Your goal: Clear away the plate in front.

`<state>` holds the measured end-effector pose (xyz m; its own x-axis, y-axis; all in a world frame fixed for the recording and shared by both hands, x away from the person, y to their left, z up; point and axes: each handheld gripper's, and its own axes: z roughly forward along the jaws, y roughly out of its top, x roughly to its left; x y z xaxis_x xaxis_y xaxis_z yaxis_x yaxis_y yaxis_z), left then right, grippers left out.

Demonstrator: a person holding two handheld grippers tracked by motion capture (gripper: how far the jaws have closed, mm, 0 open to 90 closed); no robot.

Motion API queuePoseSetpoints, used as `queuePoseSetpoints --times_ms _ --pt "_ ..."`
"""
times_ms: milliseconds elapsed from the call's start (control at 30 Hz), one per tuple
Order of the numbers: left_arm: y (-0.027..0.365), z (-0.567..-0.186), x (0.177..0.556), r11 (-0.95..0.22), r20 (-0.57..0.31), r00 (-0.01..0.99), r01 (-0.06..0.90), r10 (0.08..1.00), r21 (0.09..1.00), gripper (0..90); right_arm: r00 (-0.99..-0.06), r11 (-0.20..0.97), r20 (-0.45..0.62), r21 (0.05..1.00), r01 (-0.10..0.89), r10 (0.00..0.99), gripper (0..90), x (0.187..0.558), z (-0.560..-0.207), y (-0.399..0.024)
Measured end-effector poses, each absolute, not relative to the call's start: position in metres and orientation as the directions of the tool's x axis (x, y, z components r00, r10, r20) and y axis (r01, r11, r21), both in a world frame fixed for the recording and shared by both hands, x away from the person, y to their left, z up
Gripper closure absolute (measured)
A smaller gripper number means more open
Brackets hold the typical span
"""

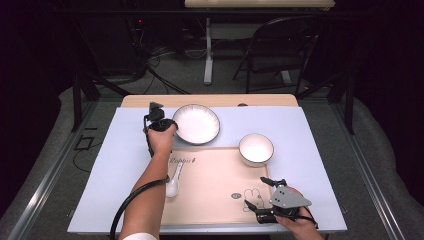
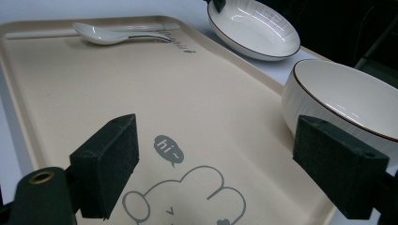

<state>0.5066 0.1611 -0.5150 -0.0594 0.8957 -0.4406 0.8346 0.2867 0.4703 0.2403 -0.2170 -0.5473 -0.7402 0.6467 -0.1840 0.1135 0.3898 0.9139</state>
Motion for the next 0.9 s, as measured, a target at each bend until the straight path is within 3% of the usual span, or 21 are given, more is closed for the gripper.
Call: queuePoseSetpoints --times_ms 300,900 --pt "0.155 -0.503 0.507 0.301 -0.453 -0.056 0.819 0.890 0.489 84.8 -0.741 0.385 -0.179 0.916 0.115 0.647 14.1 0.240 -0.547 -0.217" --pt "0.153 -0.465 0.510 0.171 -0.362 0.037 0.834 0.931 0.525 83.5 -0.739 0.380 -0.174 0.917 0.119 0.651 14.1 0.241 -0.547 -0.217"
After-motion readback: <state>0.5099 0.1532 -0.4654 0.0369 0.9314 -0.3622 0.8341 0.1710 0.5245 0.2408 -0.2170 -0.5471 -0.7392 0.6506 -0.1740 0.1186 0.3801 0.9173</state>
